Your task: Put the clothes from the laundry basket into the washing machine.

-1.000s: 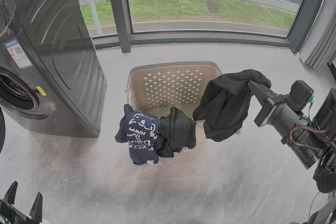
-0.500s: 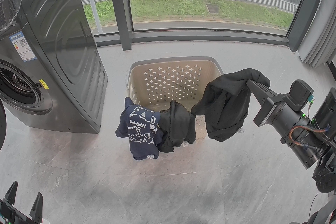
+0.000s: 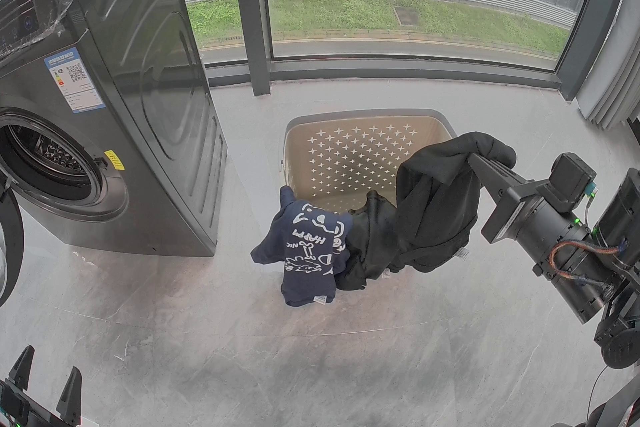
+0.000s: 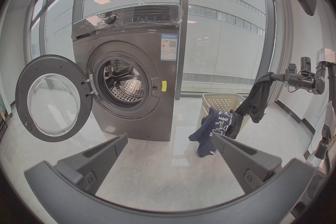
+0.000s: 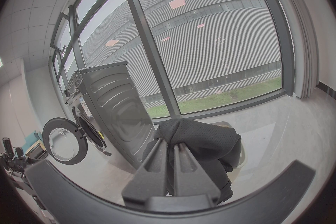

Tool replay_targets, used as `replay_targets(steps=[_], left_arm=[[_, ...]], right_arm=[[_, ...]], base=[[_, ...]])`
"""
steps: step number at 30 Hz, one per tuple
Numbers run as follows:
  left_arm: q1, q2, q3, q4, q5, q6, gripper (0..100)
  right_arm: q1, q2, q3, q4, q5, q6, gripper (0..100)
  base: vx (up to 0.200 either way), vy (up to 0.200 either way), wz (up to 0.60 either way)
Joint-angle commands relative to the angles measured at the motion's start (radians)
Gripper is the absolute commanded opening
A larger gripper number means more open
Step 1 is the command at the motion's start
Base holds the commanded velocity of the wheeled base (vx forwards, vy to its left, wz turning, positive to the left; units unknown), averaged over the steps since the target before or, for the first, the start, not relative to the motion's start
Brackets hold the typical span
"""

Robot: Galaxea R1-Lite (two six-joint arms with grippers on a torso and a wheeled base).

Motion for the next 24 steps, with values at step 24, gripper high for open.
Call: replay_targets(steps=[24], left_arm=[[0.000,-0.007,0.016,-0.002,0.000,-0.001,100]], right_arm=[[0.010,0.009,-0.002,-0.002,0.009,0.004,0]], base=[[0.000,0.200,0.00]])
